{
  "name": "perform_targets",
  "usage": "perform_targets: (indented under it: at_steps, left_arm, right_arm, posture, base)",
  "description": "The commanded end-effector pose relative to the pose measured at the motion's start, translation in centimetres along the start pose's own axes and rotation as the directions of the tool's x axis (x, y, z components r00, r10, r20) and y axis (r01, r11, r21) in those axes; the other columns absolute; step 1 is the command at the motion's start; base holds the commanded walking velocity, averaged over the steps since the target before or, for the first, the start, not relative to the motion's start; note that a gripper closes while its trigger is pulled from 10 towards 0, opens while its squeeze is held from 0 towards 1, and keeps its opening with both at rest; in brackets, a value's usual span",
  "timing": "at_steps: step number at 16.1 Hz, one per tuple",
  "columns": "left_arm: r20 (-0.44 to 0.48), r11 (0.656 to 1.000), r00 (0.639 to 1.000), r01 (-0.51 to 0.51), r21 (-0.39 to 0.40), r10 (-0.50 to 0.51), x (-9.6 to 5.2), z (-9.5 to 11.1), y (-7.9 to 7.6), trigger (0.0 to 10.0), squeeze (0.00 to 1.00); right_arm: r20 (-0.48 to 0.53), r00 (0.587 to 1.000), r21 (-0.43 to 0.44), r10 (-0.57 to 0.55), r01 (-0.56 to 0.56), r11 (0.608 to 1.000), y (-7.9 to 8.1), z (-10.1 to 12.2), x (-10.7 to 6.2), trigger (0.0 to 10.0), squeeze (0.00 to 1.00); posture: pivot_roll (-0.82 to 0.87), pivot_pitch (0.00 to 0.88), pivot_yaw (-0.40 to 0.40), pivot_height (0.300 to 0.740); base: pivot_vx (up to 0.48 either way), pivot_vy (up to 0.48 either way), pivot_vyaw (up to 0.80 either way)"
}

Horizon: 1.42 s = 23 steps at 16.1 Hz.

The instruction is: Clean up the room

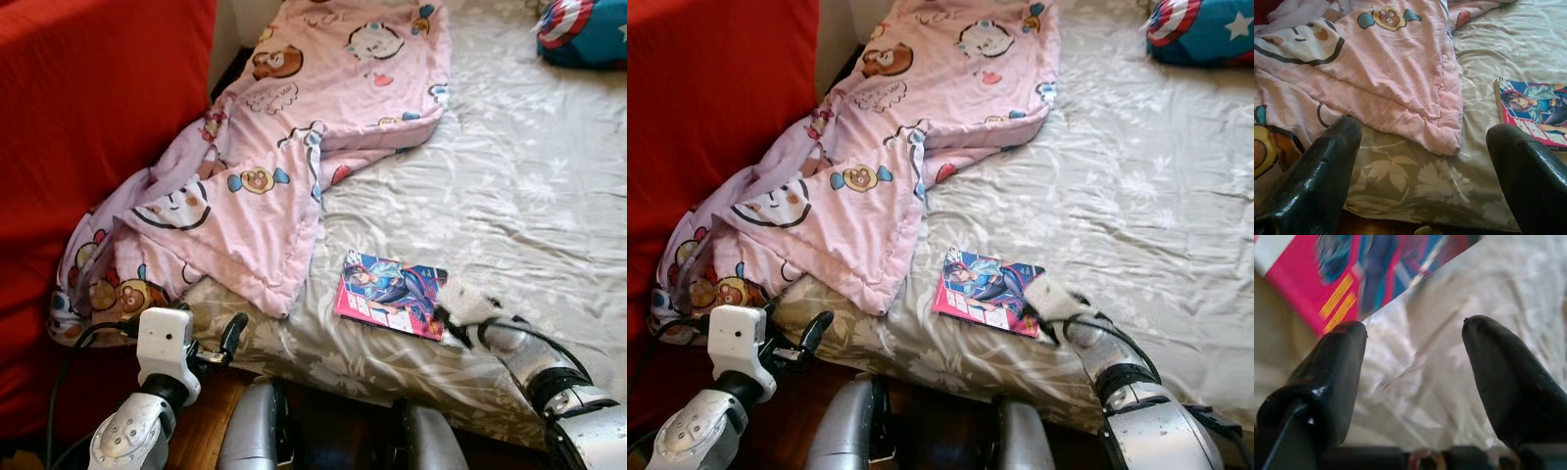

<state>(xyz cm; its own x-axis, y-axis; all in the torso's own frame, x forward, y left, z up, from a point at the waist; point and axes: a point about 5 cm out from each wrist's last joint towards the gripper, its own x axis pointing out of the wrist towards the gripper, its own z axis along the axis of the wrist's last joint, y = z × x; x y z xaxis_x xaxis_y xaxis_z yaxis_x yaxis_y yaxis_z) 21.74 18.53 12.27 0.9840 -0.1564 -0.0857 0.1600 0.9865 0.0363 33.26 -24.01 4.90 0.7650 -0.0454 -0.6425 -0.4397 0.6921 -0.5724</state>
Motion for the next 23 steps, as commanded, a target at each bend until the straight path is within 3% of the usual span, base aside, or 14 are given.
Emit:
perform_targets:
  at_steps: [1, 2, 4, 5, 10, 23]
  left_arm:
    - [-0.023, 1.0, 1.0, -0.006, 0.008, 0.006, -0.5, -0.1, 0.3, 10.0, 0.0]
    - [-0.026, 1.0, 1.0, -0.008, 0.01, 0.008, -0.6, -0.1, 0.4, 10.0, 0.0]
    - [-0.031, 1.0, 0.999, -0.009, 0.012, 0.01, -0.6, 0.0, 0.5, 10.0, 0.0]
    - [-0.04, 1.0, 0.999, -0.006, 0.013, 0.006, -0.6, 0.0, 0.5, 10.0, 0.0]
    - [-0.056, 1.0, 0.998, -0.002, 0.016, 0.002, -1.2, 0.0, 0.6, 10.0, 0.0]
    - [-0.112, 1.0, 0.994, 0.0, 0.031, 0.004, -3.5, 0.5, 0.8, 10.0, 0.0]
  right_arm:
    - [-0.04, 0.999, 0.006, 0.029, -0.029, 1.0, -0.1, -1.2, -0.2, 10.0, 0.43]
    - [-0.044, 0.998, 0.005, 0.033, -0.033, 0.999, -0.4, -1.3, -0.3, 10.0, 1.0]
    - [-0.054, 0.998, -0.024, 0.038, -0.039, 0.999, -0.4, -1.4, -0.3, 10.0, 1.0]
    - [-0.074, 0.995, -0.061, 0.069, -0.073, 0.995, -0.2, -1.7, -0.3, 10.0, 0.0]
    - [-0.107, 0.99, -0.084, 0.095, -0.104, 0.991, 0.2, -2.4, -0.4, 10.0, 0.0]
    - [-0.124, 0.992, -0.054, -0.017, 0.011, 0.999, 0.3, -2.5, -0.2, 10.0, 0.0]
  posture:
    - [0.2, 0.28, 0.043, 0.627]
    - [0.2, 0.28, 0.043, 0.627]
    - [0.21, 0.279, 0.048, 0.627]
    - [0.21, 0.279, 0.048, 0.627]
    - [0.22, 0.286, 0.059, 0.627]
    - [0.27, 0.331, 0.085, 0.627]
  base:
    - [0.0, 0.0, 0.0]
    - [0.0, 0.0, 0.0]
    - [0.0, 0.0, 0.0]
    - [0.0, 0.0, 0.0]
    - [0.0, 0.0, 0.0]
    - [0.0, 0.0, 0.0]
